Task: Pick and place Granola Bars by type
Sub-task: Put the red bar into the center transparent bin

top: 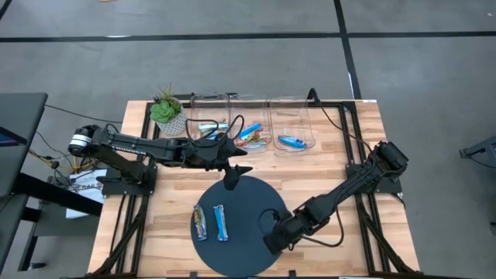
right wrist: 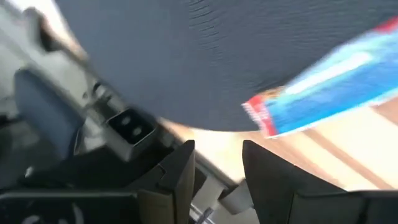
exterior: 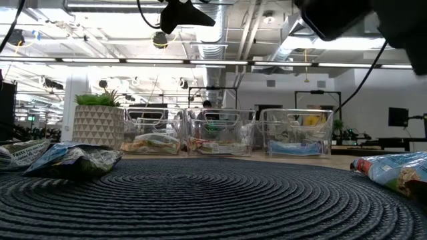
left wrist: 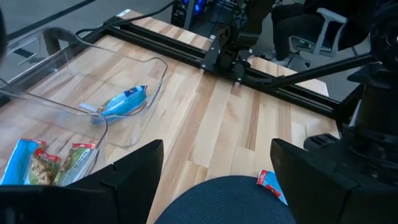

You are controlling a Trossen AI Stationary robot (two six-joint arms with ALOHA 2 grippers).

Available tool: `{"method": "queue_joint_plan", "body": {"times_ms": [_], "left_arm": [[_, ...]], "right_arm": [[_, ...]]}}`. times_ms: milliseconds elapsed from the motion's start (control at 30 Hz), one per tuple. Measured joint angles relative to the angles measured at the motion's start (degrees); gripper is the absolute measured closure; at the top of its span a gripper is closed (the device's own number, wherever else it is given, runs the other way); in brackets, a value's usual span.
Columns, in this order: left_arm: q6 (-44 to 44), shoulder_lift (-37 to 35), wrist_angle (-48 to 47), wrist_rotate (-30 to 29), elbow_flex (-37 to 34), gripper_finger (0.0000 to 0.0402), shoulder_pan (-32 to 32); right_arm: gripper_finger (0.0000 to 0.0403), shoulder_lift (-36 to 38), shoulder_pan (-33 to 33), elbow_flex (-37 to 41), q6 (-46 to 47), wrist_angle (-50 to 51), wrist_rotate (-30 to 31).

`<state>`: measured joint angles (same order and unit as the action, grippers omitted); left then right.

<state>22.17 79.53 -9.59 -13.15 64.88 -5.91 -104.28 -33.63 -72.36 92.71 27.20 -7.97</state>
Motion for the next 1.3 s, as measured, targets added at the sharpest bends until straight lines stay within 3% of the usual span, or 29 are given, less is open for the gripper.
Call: {"method": "queue_joint_plan", "body": {"times_ms": [267,667,1300], "left_arm": [[-0.19,0.00,0.03,0.92,0.00,0.0112,0.00],[-0.88,0.00,0.01,1.01,0.00,0.0112,0.00],[-2.70,0.00,-0.84,1.04,-0.04,0.0112,0.02]], "right_arm": [[0.0258,0.04,-0.82,0.00,8.01,11.97,5.33],[0.0142,-0.15,-0.63,0.00,9.85,13.66,5.10],[0.0138,-8.30,1.90,-0.11,9.24,10.55,1.17]]}}
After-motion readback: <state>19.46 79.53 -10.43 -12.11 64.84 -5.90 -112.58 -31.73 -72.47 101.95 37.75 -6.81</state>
